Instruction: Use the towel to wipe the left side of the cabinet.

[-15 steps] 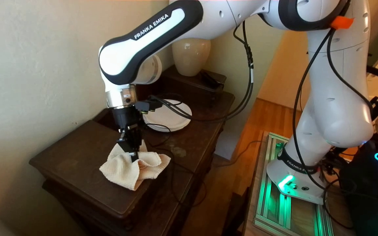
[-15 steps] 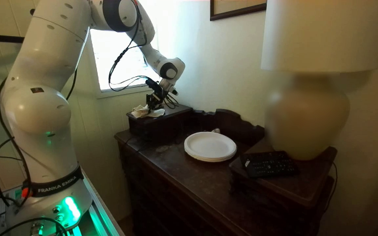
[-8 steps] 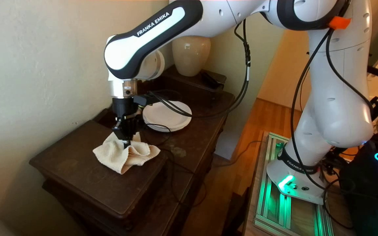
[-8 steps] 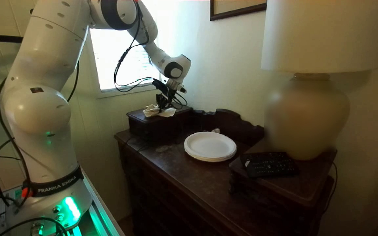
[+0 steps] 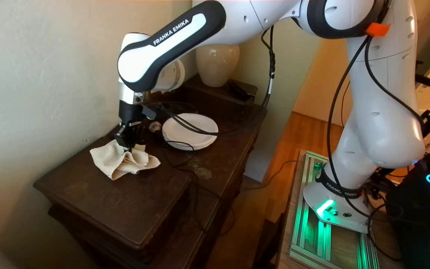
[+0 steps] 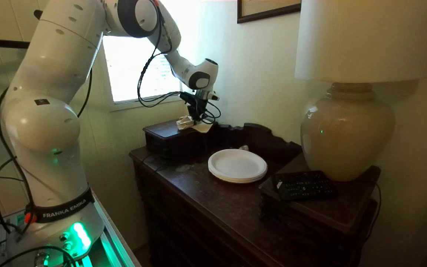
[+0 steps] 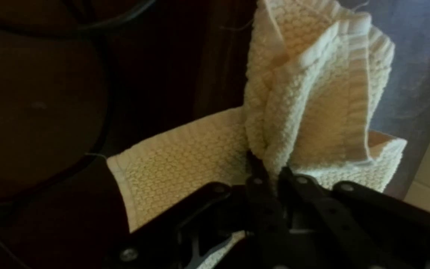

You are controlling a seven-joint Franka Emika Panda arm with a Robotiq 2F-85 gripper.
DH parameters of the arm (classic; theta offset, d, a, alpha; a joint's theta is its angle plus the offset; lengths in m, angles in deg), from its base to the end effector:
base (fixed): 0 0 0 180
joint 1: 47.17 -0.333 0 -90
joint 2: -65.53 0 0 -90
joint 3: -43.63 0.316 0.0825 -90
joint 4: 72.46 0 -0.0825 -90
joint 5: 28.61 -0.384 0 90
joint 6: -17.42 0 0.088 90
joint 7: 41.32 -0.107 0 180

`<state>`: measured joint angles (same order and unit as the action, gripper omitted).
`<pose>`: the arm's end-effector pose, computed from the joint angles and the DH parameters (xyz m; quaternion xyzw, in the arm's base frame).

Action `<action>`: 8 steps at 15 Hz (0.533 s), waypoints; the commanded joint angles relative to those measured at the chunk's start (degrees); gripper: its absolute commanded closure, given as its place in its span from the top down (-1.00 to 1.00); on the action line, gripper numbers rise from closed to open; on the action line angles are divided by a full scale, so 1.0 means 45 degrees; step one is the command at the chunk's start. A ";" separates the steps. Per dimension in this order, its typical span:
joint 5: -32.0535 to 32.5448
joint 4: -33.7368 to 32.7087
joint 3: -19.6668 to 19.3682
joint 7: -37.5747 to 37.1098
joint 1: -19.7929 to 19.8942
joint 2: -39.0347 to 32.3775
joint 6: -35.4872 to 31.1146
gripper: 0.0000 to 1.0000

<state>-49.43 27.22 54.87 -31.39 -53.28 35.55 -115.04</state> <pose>0.6432 0.1947 0.2888 -0.9773 -0.1015 -0.0127 0.1854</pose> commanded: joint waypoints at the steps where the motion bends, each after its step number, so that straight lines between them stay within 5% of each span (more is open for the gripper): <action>1: 0.0952 -0.0845 -0.0246 -0.0256 -0.0347 -0.1251 -0.1231 -0.95; 8: 0.1361 -0.2479 0.0103 -0.0246 -0.0818 -0.2384 -0.1064 -0.95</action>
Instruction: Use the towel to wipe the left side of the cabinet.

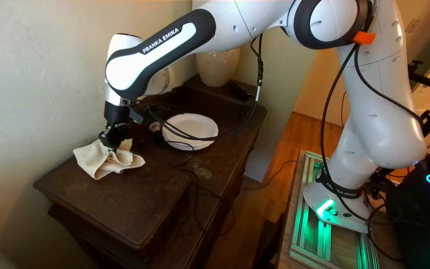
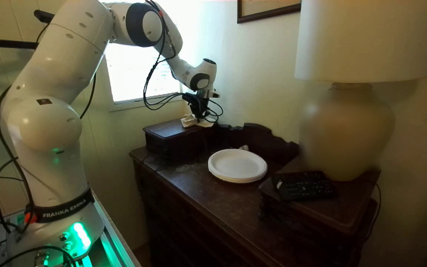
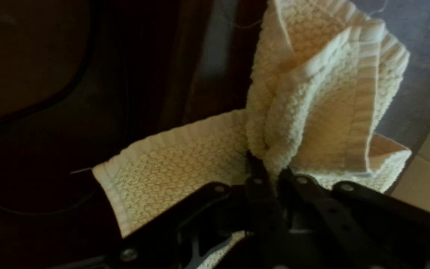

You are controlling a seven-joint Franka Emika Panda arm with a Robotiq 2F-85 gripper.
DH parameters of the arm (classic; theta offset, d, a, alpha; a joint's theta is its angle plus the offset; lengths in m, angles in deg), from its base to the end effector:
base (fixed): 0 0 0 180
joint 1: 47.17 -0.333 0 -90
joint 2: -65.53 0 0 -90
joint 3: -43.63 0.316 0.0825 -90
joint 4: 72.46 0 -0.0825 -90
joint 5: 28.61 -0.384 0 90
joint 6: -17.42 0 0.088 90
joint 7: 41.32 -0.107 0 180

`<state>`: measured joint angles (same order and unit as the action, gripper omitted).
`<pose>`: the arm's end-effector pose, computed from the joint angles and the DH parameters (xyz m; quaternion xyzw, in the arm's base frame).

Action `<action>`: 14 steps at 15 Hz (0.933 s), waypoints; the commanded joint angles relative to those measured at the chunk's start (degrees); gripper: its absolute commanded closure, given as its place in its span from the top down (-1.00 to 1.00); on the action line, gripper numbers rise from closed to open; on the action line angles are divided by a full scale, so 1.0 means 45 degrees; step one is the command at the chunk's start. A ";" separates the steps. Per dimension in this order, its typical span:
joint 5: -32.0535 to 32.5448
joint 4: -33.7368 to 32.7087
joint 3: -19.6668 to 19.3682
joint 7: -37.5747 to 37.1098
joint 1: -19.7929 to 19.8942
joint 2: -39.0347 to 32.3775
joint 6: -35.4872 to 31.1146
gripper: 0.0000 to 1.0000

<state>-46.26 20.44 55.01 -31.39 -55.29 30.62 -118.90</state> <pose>0.6710 0.2199 0.2895 -0.9744 -0.1281 -0.0606 0.1743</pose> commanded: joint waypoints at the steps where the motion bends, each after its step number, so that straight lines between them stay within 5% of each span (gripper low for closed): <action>1: 0.0557 -0.1171 0.0215 -0.0181 -0.0395 -0.1363 -0.0141 -0.95; 8: 0.0533 -0.2017 0.0880 0.0103 -0.0759 -0.1865 0.1091 -0.95; 14: 0.0317 -0.0901 0.0992 0.0009 -0.0517 -0.0792 0.3469 -0.95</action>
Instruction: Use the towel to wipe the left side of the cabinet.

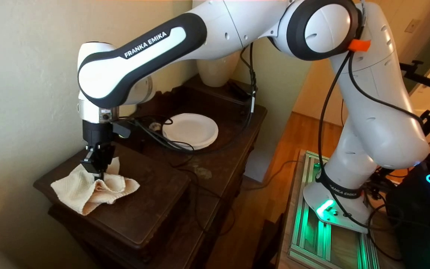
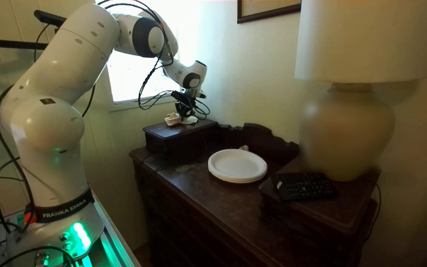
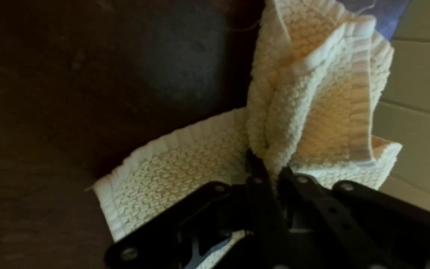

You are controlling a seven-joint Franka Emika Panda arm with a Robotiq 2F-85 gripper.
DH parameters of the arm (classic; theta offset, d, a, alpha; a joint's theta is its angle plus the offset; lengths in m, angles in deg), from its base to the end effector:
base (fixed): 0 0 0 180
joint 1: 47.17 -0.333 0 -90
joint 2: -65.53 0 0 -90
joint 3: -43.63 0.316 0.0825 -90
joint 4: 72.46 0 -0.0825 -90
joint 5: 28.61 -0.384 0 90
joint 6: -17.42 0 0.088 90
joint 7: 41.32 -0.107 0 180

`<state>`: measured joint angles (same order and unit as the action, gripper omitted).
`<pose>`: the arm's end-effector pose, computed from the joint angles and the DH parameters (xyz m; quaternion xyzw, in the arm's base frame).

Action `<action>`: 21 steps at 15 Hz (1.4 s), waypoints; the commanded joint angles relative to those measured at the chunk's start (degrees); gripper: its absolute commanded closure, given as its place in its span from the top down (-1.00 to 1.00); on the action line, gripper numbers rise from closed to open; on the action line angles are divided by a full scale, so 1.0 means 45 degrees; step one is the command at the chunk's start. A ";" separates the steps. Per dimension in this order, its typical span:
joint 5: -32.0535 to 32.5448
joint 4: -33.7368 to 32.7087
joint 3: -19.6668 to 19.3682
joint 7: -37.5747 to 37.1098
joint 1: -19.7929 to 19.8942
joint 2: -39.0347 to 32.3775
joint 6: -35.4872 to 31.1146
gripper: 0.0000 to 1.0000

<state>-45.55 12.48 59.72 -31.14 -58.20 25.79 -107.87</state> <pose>0.6517 0.3051 0.2846 -0.9568 -0.2019 0.0169 0.2084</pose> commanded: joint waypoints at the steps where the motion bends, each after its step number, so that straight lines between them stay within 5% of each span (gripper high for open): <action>1: 0.0138 0.1073 -0.0096 -0.0083 0.0163 0.0459 0.1340 -0.95; 10: -0.0229 0.3912 -0.0619 -0.0601 0.0695 0.2644 0.3038 -0.95; 17: 0.0000 0.4970 -0.1463 -0.1058 0.0823 0.3288 0.1507 -0.95; 21: -0.1051 0.4856 -0.1133 -0.0755 0.1094 0.3636 0.0526 -0.95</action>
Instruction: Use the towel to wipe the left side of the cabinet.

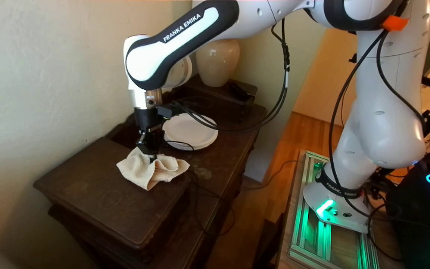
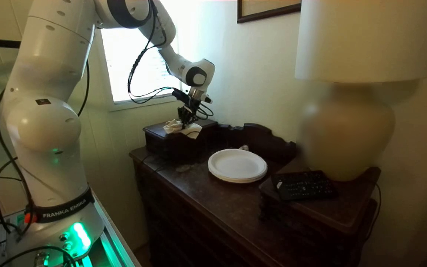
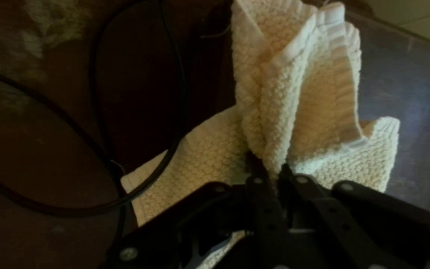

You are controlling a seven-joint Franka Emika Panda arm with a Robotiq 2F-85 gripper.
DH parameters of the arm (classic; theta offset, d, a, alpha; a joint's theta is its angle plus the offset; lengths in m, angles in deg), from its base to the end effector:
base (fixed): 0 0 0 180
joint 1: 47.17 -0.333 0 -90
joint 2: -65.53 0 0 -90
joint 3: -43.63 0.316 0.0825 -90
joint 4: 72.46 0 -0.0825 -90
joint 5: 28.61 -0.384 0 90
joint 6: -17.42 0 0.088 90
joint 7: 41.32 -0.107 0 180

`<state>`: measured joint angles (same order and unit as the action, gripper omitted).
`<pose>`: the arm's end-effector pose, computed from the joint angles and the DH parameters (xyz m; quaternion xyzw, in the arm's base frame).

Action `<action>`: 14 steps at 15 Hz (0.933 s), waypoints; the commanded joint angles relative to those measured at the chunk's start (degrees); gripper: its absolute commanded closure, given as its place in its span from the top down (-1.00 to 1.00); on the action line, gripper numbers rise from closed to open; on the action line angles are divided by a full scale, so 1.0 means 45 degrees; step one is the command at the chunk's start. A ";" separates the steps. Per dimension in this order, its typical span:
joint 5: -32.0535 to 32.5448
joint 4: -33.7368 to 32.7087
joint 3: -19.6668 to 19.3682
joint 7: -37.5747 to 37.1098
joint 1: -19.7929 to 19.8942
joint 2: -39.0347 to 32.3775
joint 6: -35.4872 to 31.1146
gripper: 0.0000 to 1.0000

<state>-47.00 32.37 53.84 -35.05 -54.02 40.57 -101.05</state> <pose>0.5932 0.1922 0.2873 -0.9750 -0.1057 0.1118 0.1602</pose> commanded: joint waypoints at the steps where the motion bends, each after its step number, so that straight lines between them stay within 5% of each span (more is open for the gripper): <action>1: -0.0809 0.0578 0.0169 0.0024 0.0172 0.0742 -0.1245 -0.95; 13: 0.1705 0.4191 -0.1297 -0.3407 0.0238 0.5787 -0.4493 -0.95; 14: 0.0981 0.2820 -0.1073 -0.2528 0.0226 0.4493 -0.3717 -0.83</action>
<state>-42.62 45.20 48.74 -46.40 -53.25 60.85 -117.95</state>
